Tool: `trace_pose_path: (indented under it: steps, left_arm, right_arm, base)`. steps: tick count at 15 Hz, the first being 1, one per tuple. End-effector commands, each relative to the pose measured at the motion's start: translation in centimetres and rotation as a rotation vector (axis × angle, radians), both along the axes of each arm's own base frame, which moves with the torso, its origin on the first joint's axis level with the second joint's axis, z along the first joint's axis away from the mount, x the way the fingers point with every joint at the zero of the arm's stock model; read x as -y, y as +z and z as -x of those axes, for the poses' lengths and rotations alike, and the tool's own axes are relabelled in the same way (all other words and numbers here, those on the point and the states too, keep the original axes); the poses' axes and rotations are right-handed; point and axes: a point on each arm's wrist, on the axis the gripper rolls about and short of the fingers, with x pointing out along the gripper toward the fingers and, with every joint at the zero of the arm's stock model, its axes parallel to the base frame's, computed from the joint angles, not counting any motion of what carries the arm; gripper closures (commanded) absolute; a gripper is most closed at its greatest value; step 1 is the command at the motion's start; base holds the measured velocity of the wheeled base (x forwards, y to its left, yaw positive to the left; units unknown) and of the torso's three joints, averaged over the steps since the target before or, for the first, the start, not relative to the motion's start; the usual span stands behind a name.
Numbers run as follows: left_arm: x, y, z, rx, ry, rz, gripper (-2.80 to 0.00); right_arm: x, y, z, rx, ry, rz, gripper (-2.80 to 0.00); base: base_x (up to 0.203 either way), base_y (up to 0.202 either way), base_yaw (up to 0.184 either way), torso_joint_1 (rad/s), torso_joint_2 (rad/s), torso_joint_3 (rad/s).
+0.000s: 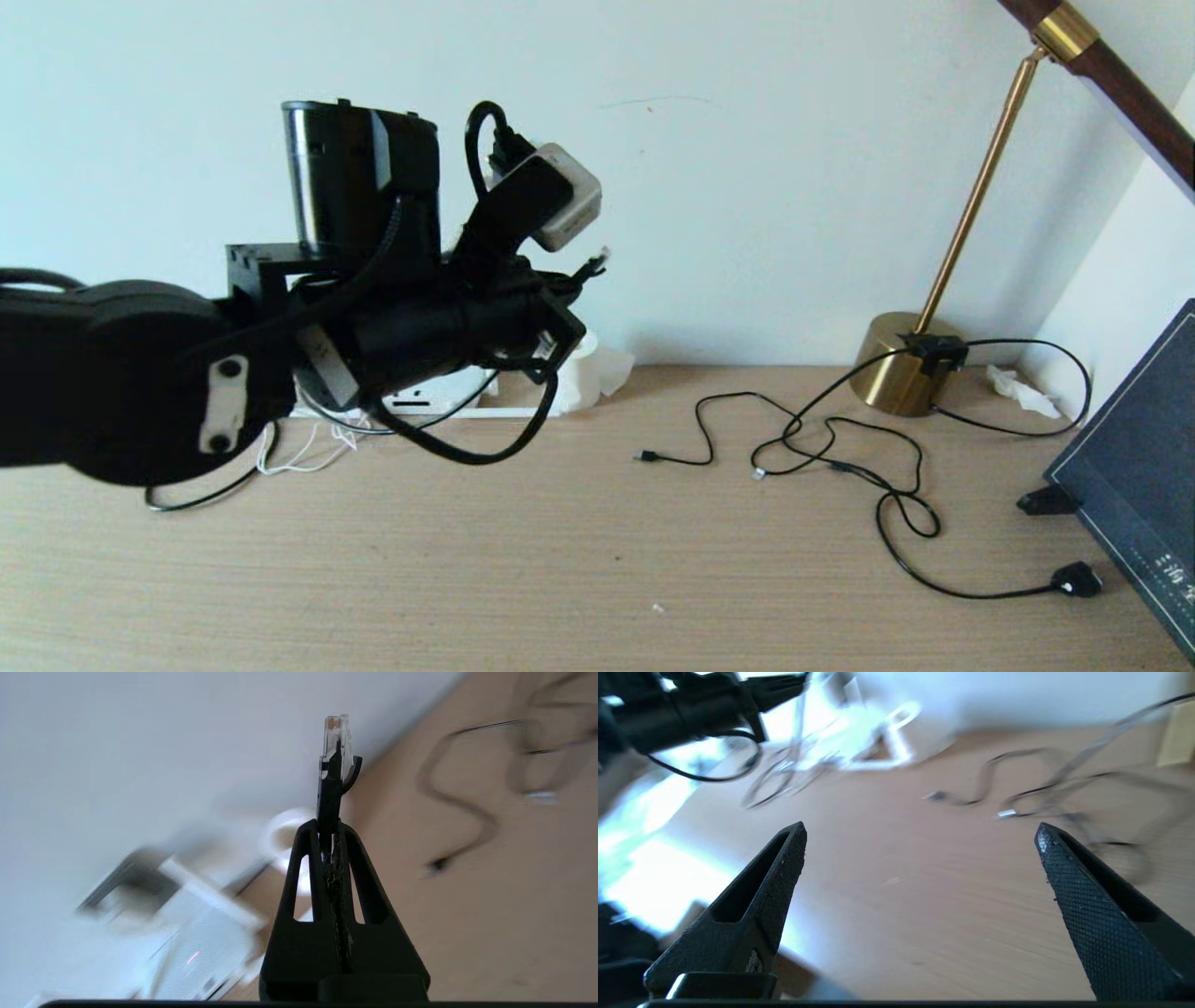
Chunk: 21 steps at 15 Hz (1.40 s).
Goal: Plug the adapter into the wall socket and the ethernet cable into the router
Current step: Plug cable into router interface
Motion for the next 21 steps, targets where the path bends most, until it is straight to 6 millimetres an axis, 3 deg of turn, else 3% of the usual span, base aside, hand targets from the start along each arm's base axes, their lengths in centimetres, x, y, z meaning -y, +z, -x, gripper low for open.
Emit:
trace_pose_path:
  steps: [1,4,9,11,14,21]
  left_arm:
    - [0.1,-0.6,0.5,-0.009,-0.145,0.004,0.00]
    - [0.6,-1.9,-0.1,0.025,-0.253,-0.094,0.00]
    - [0.5,-2.5,0.6,0.098,-0.316,-0.166,0.00]
    - [0.6,-2.6,0.8,0.106,-0.325,-0.169,0.00]
    - [1.4,-2.6,1.4,0.108,-0.356,-0.168,0.00]
    - [2.4,-2.6,2.3,0.129,-0.396,-0.162,0.00]
  right_arm:
    - [-0.2,-0.4,-5.7,-0.170,0.048,-0.008,-2.80]
    - [-1.9,-0.5,-11.6,-0.244,0.145,0.025,-2.80]
    - [-9.7,0.4,-17.8,-0.244,0.233,0.126,-2.80]
    - [-12.0,0.8,-18.6,-0.231,0.265,0.134,-2.80]
    - [-13.8,1.4,-19.9,-0.225,0.293,0.116,-2.80]
    - [-15.7,2.5,-19.9,-0.203,0.341,0.086,-2.80]
  base:
    - [0.000,0.000,0.000,0.000,0.00,0.000]
    - [0.000,0.000,0.000,0.000,0.00,0.000]
    - [0.000,0.000,0.000,0.000,0.00,0.000]
    - [0.000,0.000,0.000,0.000,0.00,0.000]
    - [0.000,0.000,0.000,0.000,0.00,0.000]
    - [0.000,0.000,0.000,0.000,0.00,0.000]
